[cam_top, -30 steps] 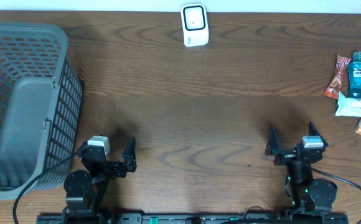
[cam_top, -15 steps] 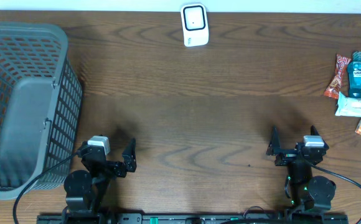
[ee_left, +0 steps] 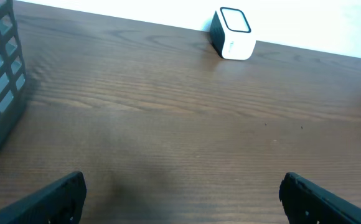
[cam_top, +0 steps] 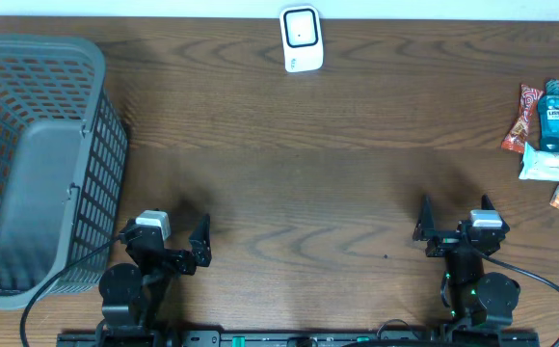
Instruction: Scan the item barcode
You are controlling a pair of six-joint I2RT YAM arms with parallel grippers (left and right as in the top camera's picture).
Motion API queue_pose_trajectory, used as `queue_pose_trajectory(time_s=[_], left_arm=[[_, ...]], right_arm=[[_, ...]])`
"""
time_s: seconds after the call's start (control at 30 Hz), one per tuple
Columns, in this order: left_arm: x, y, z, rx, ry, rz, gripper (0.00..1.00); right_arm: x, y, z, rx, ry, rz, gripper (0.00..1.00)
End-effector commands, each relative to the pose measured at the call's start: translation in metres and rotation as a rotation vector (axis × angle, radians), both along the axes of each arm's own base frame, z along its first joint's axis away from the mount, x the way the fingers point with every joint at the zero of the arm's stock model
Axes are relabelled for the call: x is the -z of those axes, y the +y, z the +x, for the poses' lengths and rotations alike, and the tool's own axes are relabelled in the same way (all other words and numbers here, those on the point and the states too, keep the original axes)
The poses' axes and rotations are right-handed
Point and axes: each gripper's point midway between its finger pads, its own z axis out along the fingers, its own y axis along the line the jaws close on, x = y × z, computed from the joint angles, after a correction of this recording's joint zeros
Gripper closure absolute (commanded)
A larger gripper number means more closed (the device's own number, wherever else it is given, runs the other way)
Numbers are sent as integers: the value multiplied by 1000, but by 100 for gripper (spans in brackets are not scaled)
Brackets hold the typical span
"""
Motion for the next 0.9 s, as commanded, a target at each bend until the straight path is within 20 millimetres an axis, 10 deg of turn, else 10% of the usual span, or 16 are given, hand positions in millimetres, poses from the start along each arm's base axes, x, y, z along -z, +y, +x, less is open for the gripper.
queue_pose_trajectory(time_s=[0.0,0.87], left_arm=[[11,-2,-2,10,34,-7,2],[-21,32,23,-184,-217,57,2]], right_arm=[[0,0,0,5,-1,16,1],[0,0,0,5,-1,16,1]])
